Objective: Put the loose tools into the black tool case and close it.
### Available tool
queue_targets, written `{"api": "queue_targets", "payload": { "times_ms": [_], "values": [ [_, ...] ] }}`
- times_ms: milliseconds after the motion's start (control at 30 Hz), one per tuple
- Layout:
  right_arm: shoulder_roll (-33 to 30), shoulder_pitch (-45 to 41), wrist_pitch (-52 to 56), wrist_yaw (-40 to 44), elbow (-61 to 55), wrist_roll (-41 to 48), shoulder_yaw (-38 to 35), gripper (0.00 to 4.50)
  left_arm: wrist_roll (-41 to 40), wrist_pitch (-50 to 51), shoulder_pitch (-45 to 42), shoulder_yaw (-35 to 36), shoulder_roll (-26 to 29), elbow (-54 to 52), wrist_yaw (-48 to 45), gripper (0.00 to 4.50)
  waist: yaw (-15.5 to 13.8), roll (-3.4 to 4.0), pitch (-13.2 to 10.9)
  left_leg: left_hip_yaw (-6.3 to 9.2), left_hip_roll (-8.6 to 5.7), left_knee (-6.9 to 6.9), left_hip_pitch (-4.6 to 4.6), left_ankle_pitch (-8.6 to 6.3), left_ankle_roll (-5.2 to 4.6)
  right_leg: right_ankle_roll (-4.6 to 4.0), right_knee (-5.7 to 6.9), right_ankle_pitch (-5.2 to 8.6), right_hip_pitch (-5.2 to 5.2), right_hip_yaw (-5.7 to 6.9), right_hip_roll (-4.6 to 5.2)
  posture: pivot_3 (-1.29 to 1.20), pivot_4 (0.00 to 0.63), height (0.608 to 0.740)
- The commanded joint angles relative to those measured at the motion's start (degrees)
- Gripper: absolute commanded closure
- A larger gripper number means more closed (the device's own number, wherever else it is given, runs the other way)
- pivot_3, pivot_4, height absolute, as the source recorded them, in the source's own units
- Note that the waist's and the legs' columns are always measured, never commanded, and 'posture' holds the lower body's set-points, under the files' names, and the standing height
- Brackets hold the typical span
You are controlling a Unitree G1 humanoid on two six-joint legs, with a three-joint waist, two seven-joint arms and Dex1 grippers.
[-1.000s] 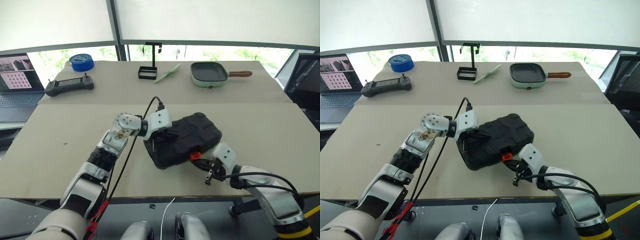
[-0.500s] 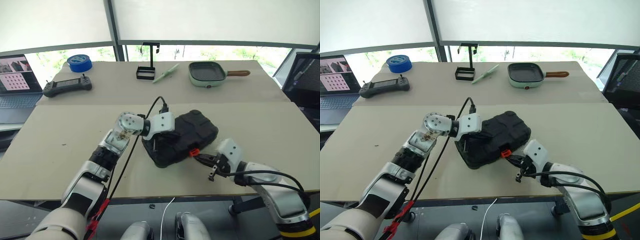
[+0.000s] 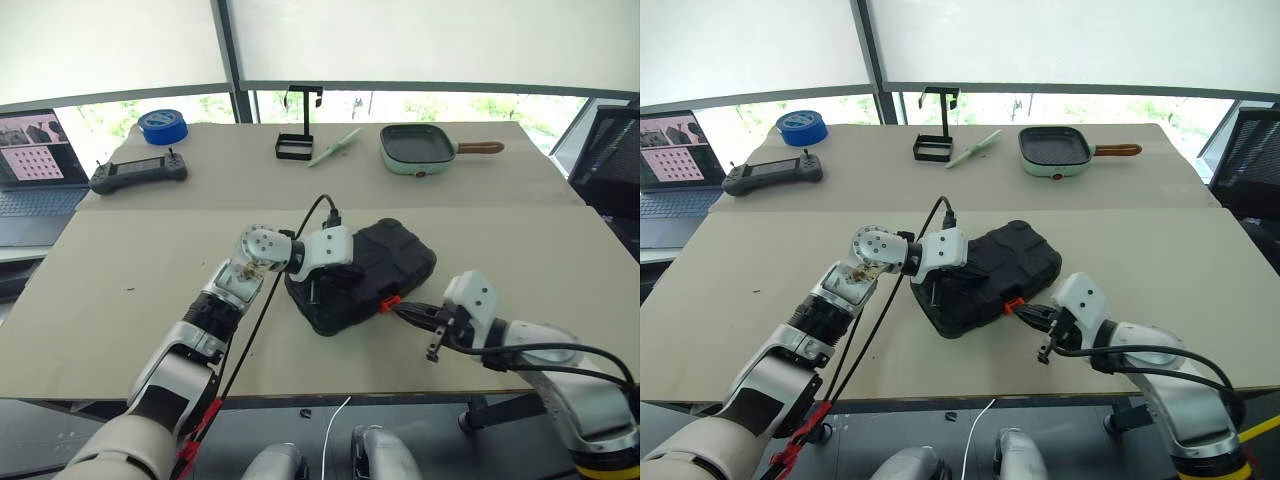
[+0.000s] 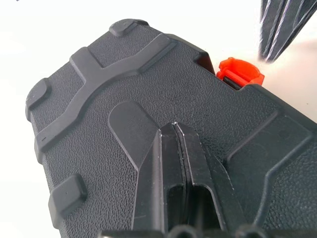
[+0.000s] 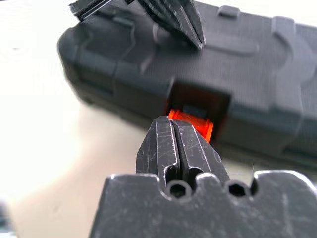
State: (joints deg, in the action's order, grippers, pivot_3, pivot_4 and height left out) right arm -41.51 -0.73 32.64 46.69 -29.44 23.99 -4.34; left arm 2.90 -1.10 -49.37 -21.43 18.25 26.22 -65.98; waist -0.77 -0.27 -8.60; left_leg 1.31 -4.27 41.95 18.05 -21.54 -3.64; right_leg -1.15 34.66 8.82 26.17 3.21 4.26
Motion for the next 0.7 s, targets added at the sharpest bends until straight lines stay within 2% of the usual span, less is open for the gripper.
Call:
{"api": "queue_targets", "payload": {
  "times_ms": [33, 133, 300, 467, 700],
  "values": [
    [-1.98, 1.83, -1.15, 1.86, -0.34, -0.19, -0.5, 4.5, 2.5, 0.3, 2.11, -2.28, 1.1, 3.17, -0.81, 4.47, 0.05, -0.01, 0.02, 0.0, 0.0, 0.0, -0.01, 0.0, 0.0, 0.0, 0.0, 0.0, -0.01, 0.0, 0.0, 0.0, 0.15, 0.74],
    [-1.47, 0.94, -2.95, 0.49, 2.64, -3.4, 1.83, 4.5, 2.56, 0.2, 1.78, -2.34, 0.78, 3.33, -0.51, 4.47, 0.08, 0.0, 0.04, -0.04, 0.0, -0.01, -0.06, 0.0, 0.0, 0.01, 0.01, 0.0, -0.04, -0.08, 0.0, 0.0, 0.15, 0.74],
    [2.44, -5.55, -5.04, -2.23, 8.41, -6.45, 5.02, 4.5, 2.57, 0.41, 1.53, -2.45, 0.34, 3.08, -0.27, 4.47, 0.06, 0.01, 0.05, -0.11, 0.0, -0.02, -0.1, 0.0, 0.0, 0.01, 0.05, 0.01, -0.02, -0.14, 0.0, 0.0, 0.15, 0.74],
    [4.98, -10.88, -0.64, -1.97, 7.32, -2.58, 4.68, 4.5, 2.72, 0.19, 1.66, -2.52, 0.58, 3.11, -0.36, 4.47, 0.15, 0.01, 0.06, -0.1, 0.0, -0.03, -0.09, 0.0, 0.0, 0.01, 0.04, 0.0, 0.0, -0.14, -0.01, 0.0, 0.15, 0.74],
    [5.68, -11.65, 0.59, -2.22, 6.99, -3.58, 5.93, 4.5, 2.6, 0.37, 1.9, -2.39, 0.62, 3.24, -0.03, 4.47, 0.37, 0.01, 0.06, -0.16, 0.02, -0.04, -0.15, 0.0, 0.0, 0.0, 0.09, 0.0, 0.01, -0.21, -0.03, 0.0, 0.15, 0.74]
  ]
}}
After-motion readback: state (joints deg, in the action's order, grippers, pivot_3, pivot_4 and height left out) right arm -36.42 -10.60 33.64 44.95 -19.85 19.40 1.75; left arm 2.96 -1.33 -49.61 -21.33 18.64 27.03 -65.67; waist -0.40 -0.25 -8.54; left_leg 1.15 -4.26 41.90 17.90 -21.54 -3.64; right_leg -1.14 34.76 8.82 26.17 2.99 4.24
